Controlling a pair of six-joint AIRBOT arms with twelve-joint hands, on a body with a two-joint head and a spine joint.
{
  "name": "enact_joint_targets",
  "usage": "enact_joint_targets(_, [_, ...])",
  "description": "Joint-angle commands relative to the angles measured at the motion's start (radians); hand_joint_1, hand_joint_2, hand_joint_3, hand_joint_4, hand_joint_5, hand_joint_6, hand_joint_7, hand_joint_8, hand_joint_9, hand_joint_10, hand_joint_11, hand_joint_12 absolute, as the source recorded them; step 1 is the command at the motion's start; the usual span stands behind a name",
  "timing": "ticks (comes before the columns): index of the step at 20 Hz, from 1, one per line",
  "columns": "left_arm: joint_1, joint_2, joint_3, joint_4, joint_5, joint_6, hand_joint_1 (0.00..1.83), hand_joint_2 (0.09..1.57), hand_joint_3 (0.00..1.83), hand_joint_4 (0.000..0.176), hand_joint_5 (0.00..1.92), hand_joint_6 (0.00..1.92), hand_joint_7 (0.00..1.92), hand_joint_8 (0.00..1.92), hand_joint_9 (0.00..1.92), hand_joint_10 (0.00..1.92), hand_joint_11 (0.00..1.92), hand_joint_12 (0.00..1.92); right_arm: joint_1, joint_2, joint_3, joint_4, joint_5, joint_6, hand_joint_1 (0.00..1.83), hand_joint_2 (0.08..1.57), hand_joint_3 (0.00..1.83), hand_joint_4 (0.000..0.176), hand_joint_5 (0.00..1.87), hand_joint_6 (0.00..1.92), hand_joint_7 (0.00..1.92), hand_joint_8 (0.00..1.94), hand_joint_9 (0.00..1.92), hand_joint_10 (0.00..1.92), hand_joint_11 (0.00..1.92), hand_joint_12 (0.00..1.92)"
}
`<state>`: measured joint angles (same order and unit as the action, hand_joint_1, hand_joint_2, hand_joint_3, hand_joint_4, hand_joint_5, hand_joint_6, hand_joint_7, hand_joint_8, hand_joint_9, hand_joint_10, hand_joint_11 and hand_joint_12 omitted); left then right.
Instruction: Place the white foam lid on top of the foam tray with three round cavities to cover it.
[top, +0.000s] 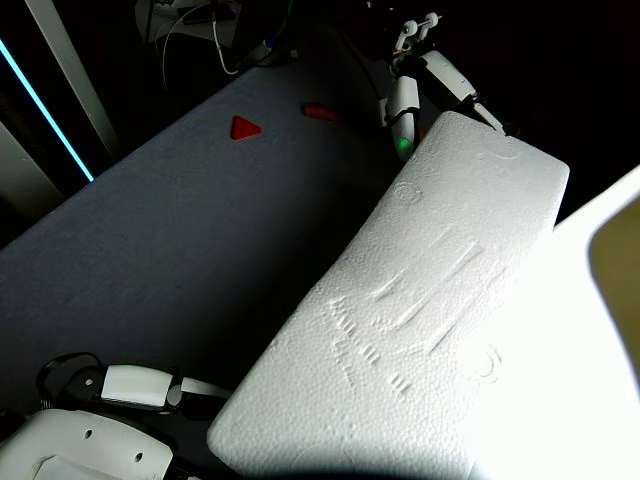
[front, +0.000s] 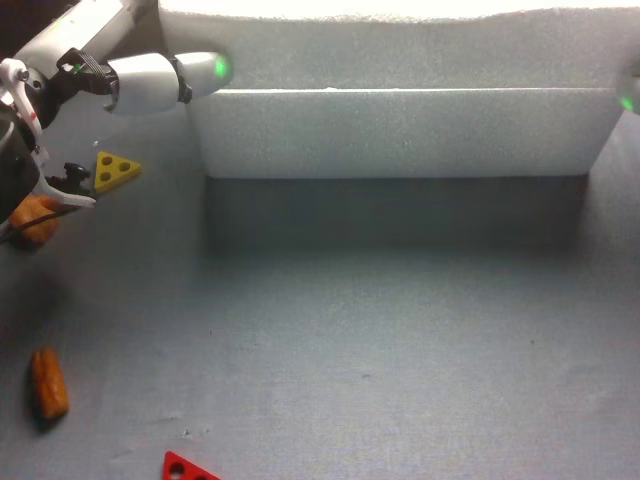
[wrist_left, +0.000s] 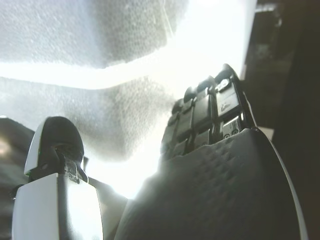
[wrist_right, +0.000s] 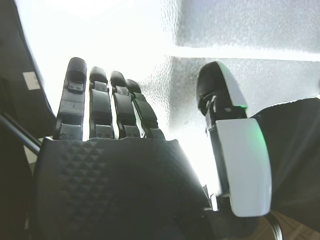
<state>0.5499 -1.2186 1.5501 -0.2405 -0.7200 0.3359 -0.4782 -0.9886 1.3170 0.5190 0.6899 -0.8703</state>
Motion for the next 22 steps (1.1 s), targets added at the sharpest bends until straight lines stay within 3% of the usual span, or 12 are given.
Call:
enact_joint_targets(1, [-0.021, 0.005, 0.008, 0.024, -0.124, -0.005, 0.52, 1.08, 0.0, 0.017, 0.03, 0.01, 0.0, 0.0, 0.0, 0.0, 0.01, 0.01, 0.01, 0.01, 0.002, -0.033, 0.124, 0.003, 0.58, 1.23, 0.0, 0.0, 0.0, 0.0, 0.04, 0.0, 0.04, 0.01, 0.0, 0.44])
enact_joint_targets(6, [-0.018, -0.014, 0.031, 0.017, -0.081, -0.005, 0.5, 1.07, 0.0, 0.013, 0.01, 0.0, 0.0, 0.0, 0.0, 0.0, 0.05, 0.04, 0.011, 0.009, 0.005, -0.03, 0.119, 0.003, 0.52, 1.25, 0.0, 0.0, 0.0, 0.0, 0.0, 0.0, 0.01, 0.0, 0.0, 0.68])
enact_joint_targets(7, [-0.018, -0.016, 0.035, 0.016, -0.074, -0.005, 0.5, 1.08, 0.0, 0.006, 0.01, 0.0, 0.0, 0.0, 0.0, 0.0, 0.01, 0.23, 0.01, 0.007, 0.007, -0.026, 0.116, 0.003, 0.54, 1.24, 0.0, 0.0, 0.0, 0.0, 0.0, 0.0, 0.0, 0.0, 0.0, 0.7])
enact_joint_targets(8, [-0.016, -0.017, 0.036, 0.016, -0.07, -0.005, 0.5, 1.08, 0.0, 0.006, 0.01, 0.0, 0.0, 0.0, 0.0, 0.0, 0.01, 0.23, 0.008, 0.005, 0.009, -0.024, 0.115, 0.003, 0.54, 1.24, 0.0, 0.0, 0.0, 0.0, 0.0, 0.0, 0.0, 0.0, 0.0, 0.7])
enact_joint_targets(9, [-0.014, -0.019, 0.037, 0.014, -0.067, -0.005, 0.52, 1.07, 0.0, 0.003, 0.01, 0.0, 0.0, 0.0, 0.0, 0.0, 0.0, 0.35, 0.007, 0.003, 0.011, -0.022, 0.113, 0.003, 0.54, 1.23, 0.0, 0.0, 0.0, 0.0, 0.0, 0.0, 0.0, 0.0, 0.0, 0.66])
enact_joint_targets(10, [-0.011, -0.019, 0.038, 0.013, -0.064, -0.005, 0.48, 1.06, 0.0, 0.01, 0.0, 0.0, 0.0, 0.0, 0.0, 0.0, 0.0, 0.44, 0.005, 0.002, 0.012, -0.018, 0.111, 0.003, 0.55, 1.21, 0.0, 0.0, 0.0, 0.0, 0.0, 0.0, 0.0, 0.0, 0.0, 0.28])
enact_joint_targets(11, [-0.008, -0.021, 0.039, 0.009, -0.061, -0.005, 0.46, 1.06, 0.0, 0.017, 0.0, 0.0, 0.0, 0.0, 0.0, 0.0, 0.0, 0.45, 0.001, 0.002, 0.014, -0.016, 0.108, 0.003, 0.54, 1.21, 0.0, 0.0, 0.0, 0.0, 0.0, 0.0, 0.0, 0.0, 0.0, 0.1])
enact_joint_targets(12, [-0.005, -0.022, 0.039, 0.008, -0.059, -0.005, 0.46, 1.06, 0.0, 0.026, 0.0, 0.0, 0.0, 0.0, 0.0, 0.0, 0.0, 0.49, -0.003, 0.001, 0.014, -0.011, 0.107, 0.003, 0.53, 1.22, 0.0, 0.0, 0.0, 0.0, 0.0, 0.0, 0.0, 0.0, 0.0, 0.07])
enact_joint_targets(15, [0.01, -0.024, 0.038, 0.005, -0.059, -0.012, 0.49, 1.06, 0.0, 0.017, 0.0, 0.0, 0.0, 0.0, 0.0, 0.0, 0.0, 0.4, -0.011, 0.001, 0.016, -0.002, 0.106, 0.003, 0.54, 1.22, 0.0, 0.0, 0.0, 0.0, 0.0, 0.0, 0.0, 0.0, 0.0, 0.01])
enact_joint_targets(19, [0.019, -0.026, 0.039, 0.004, -0.051, -0.014, 0.48, 1.04, 0.0, 0.032, 0.0, 0.0, 0.0, 0.0, 0.0, 0.0, 0.0, 0.44, -0.017, 0.002, 0.015, 0.006, 0.107, 0.003, 0.55, 1.22, 0.0, 0.0, 0.0, 0.0, 0.0, 0.0, 0.0, 0.0, 0.0, 0.0])
enact_joint_targets(20, [0.024, -0.025, 0.039, 0.002, -0.05, -0.014, 0.48, 1.01, 0.0, 0.053, 0.0, 0.0, 0.0, 0.0, 0.0, 0.0, 0.0, 0.44, -0.021, 0.003, 0.014, 0.009, 0.107, 0.003, 0.59, 1.22, 0.0, 0.0, 0.0, 0.0, 0.0, 0.0, 0.0, 0.0, 0.0, 0.0])
enact_joint_targets(22, [0.036, -0.022, 0.039, -0.005, -0.05, -0.014, 0.5, 1.02, 0.0, 0.045, 0.0, 0.0, 0.0, 0.0, 0.0, 0.0, 0.0, 0.44, -0.031, 0.004, 0.014, 0.017, 0.107, 0.003, 0.59, 1.22, 0.0, 0.0, 0.0, 0.0, 0.0, 0.0, 0.0, 0.0, 0.03, 0.01])
